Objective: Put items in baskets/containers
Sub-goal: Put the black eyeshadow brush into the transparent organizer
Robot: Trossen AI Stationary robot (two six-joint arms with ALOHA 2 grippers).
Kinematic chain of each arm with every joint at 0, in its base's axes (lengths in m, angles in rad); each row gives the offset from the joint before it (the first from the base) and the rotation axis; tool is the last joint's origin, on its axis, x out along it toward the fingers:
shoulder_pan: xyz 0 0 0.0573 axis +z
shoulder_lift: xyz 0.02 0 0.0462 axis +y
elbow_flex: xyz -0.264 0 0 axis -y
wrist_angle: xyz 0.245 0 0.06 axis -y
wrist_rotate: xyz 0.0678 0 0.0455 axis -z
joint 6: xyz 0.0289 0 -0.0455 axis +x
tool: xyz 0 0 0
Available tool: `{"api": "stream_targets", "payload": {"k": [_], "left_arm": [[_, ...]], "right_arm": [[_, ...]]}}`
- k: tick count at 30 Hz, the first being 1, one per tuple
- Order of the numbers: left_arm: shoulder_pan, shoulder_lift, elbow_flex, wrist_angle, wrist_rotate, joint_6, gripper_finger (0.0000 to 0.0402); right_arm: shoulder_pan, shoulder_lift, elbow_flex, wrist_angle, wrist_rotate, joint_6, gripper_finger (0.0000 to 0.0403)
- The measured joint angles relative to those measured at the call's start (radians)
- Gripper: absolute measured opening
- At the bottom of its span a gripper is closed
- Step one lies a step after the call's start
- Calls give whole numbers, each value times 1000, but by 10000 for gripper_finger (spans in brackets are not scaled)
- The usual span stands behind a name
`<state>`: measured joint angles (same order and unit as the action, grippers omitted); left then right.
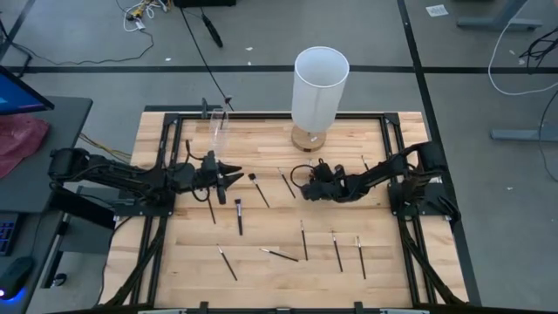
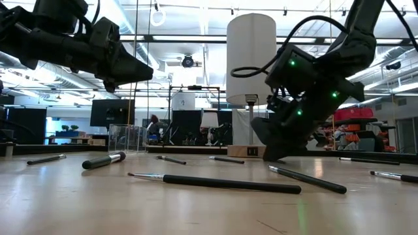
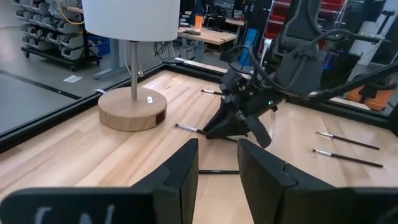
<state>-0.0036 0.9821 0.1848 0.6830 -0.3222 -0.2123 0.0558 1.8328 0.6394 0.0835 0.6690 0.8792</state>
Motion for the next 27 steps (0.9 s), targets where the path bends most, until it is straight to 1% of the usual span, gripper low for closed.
{"api": "stream_targets", "payload": {"k": [2, 3, 7, 10, 13, 15, 17, 19, 23, 27], "left_arm": [[0, 0, 0, 5, 0, 0, 115], [0, 0, 0, 4, 0, 0, 115], [0, 0, 0, 2, 0, 0, 115], [0, 0, 0, -6, 10, 0, 115], [0, 0, 0, -16, 43, -1, 115], [0, 0, 0, -19, 78, -1, 115], [0, 0, 0, -20, 116, -1, 115], [-1, 1, 0, -21, 147, -1, 115], [-8, 31, 0, -15, 166, -1, 115], [-33, 103, 0, 24, 166, 9, 115]], "right_arm": [[5, 0, 1, -18, 1, -22, 23], [8, 0, 1, -23, 0, -43, 14], [17, -3, 1, -24, -1, -94, 16], [27, -23, -7, -6, -22, -146, 8], [32, -60, -12, 35, -51, -180, 6], [37, -86, -14, 54, -96, -195, 6], [47, -106, -14, 106, -161, -225, 6], [54, -114, -13, 182, -182, -274, 5], [71, -114, -12, 341, -178, -338, 4], [85, -115, -12, 478, -173, -387, 4]]}}
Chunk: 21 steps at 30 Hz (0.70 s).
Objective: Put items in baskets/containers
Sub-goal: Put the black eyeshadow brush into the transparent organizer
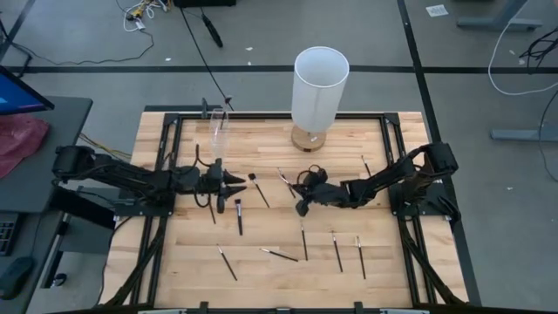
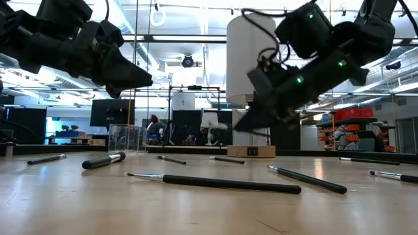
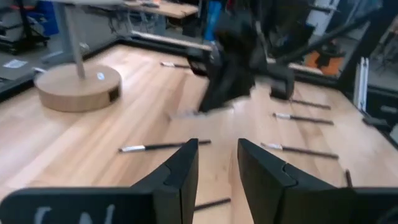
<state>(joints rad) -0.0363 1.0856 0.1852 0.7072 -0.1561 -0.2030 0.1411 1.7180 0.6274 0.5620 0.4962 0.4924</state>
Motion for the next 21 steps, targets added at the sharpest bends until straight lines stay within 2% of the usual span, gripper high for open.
{"api": "stream_targets", "payload": {"k": [5, 10, 15, 21], "left_arm": [[-21, 142, 0, 144, -10, -5, 115], [-21, 311, 1, 427, -10, -15, 123], [-7, 448, 43, 667, 41, -13, 180], [-8, 571, 229, 677, 143, 63, 246]], "right_arm": [[22, -1, 1, 241, -6, -111, 4], [32, -2, 3, 465, -96, -240, 4], [39, -3, 4, 563, -168, -297, 4], [40, -3, 5, 595, -202, -326, 4]]}}
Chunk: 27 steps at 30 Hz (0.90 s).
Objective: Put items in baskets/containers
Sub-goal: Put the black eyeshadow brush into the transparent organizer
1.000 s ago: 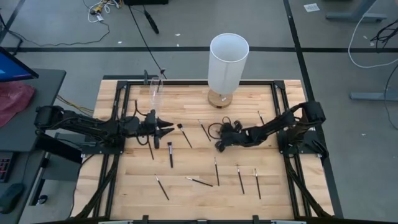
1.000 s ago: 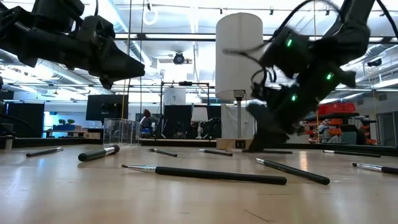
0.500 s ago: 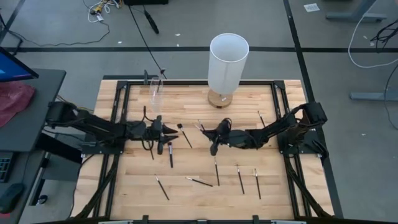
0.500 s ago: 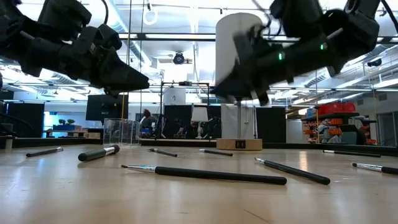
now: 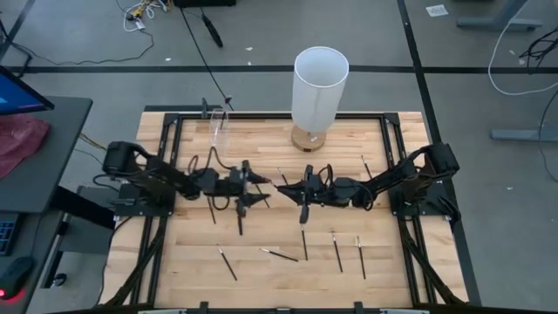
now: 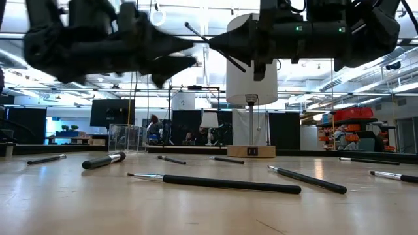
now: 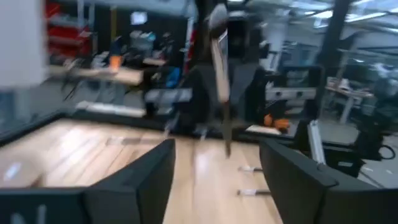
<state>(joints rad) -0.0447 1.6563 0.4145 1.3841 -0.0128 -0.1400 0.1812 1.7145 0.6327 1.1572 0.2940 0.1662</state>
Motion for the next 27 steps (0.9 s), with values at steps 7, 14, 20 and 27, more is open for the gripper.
{"api": "stream_targets", "payload": {"k": [7, 14, 20, 27], "left_arm": [[-4, 41, 105, 3, -18, 74, 230], [-4, 36, 104, 27, 39, 84, 157], [-5, 34, 104, 65, 101, 81, 78], [-2, -29, 103, -37, 161, 76, 16]], "right_arm": [[24, 0, 0, 4, 0, -28, 4], [44, 0, 0, 6, 1, -44, 5], [47, 0, 0, -1, 1, -44, 5], [48, -2, 2, -27, -5, -24, 25]]}}
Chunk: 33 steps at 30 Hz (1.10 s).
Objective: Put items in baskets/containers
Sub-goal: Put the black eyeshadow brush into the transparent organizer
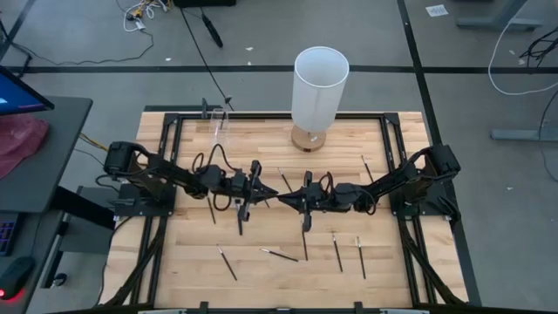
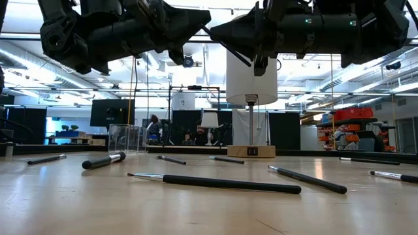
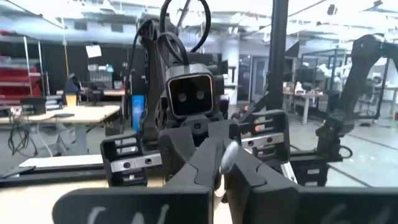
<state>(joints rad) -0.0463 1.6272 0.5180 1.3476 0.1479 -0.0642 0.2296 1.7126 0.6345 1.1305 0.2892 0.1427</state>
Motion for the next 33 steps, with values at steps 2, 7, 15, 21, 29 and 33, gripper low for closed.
{"api": "stream_targets", "payload": {"k": [2, 7, 15, 21, 29, 33], "left_arm": [[0, -45, 0, -79, 0, 15, 19], [0, -199, 0, -362, -39, 57, 14], [52, -510, 24, -976, -236, 76, 15], [172, -639, 230, -1642, -482, 26, 14], [408, -641, 361, -1934, -550, 42, 14], [523, -629, 347, -1922, -438, 78, 15]], "right_arm": [[0, -1, 0, -23, 6, 5, 42], [-4, 0, -2, -59, 14, 2, 88], [-6, 0, -2, -142, 97, 18, 139], [-11, 0, -2, -176, 97, 32, 148], [-26, 0, -2, -176, 96, 32, 148], [-26, 0, -2, -176, 96, 33, 149]]}}
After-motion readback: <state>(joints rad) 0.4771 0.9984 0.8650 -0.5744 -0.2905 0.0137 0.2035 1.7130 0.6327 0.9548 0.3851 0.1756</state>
